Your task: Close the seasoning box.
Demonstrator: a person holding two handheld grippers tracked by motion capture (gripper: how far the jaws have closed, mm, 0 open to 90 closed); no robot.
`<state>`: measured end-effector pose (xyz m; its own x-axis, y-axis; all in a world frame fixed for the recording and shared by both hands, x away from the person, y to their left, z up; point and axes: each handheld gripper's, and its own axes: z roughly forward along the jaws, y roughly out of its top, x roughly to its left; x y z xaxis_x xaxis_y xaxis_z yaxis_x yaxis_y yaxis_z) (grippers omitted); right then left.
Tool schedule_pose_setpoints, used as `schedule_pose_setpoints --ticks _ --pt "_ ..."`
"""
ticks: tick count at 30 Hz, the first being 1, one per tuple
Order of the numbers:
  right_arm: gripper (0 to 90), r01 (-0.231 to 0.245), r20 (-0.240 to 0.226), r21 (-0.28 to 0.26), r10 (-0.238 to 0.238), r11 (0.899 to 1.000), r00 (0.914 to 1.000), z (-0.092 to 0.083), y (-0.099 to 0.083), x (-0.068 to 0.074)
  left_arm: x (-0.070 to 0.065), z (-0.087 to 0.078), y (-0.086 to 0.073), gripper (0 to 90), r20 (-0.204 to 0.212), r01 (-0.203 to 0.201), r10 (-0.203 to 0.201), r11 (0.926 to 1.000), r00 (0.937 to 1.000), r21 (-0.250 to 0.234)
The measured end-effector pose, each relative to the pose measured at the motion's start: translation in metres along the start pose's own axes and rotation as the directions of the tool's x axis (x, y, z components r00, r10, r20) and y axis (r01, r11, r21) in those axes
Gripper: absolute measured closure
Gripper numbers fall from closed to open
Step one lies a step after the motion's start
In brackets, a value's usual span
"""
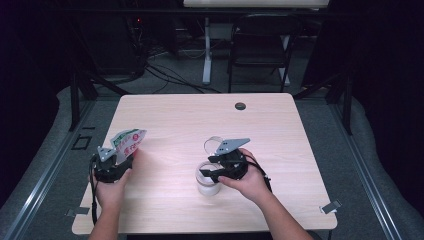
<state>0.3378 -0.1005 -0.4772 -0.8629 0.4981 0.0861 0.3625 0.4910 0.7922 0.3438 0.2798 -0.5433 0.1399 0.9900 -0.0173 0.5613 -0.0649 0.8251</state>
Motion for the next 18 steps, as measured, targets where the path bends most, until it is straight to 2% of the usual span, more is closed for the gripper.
schedule_pose_setpoints --ticks 10,15,18 --pt "44.8 0.001 0.003 -0.004 -0.001 1.000 1.0000 0.000 0.000 0.000 -0.003 -0.001 0.000 46.6 0.003 -0.014 0.014 0.9997 0.9999 -0.020" --pt "44.7 0.002 0.004 -0.011 -0.002 1.000 1.0000 -0.001 0.000 0.001 -0.007 -0.007 0.002 46.2 0.027 -0.024 0.025 0.9985 0.9993 -0.050" --pt "44.7 0.002 0.002 -0.012 -0.002 1.000 1.0000 -0.001 0.000 0.001 -0.012 -0.010 0.003 46.2 0.038 -0.046 0.048 0.9972 0.9981 -0.058"
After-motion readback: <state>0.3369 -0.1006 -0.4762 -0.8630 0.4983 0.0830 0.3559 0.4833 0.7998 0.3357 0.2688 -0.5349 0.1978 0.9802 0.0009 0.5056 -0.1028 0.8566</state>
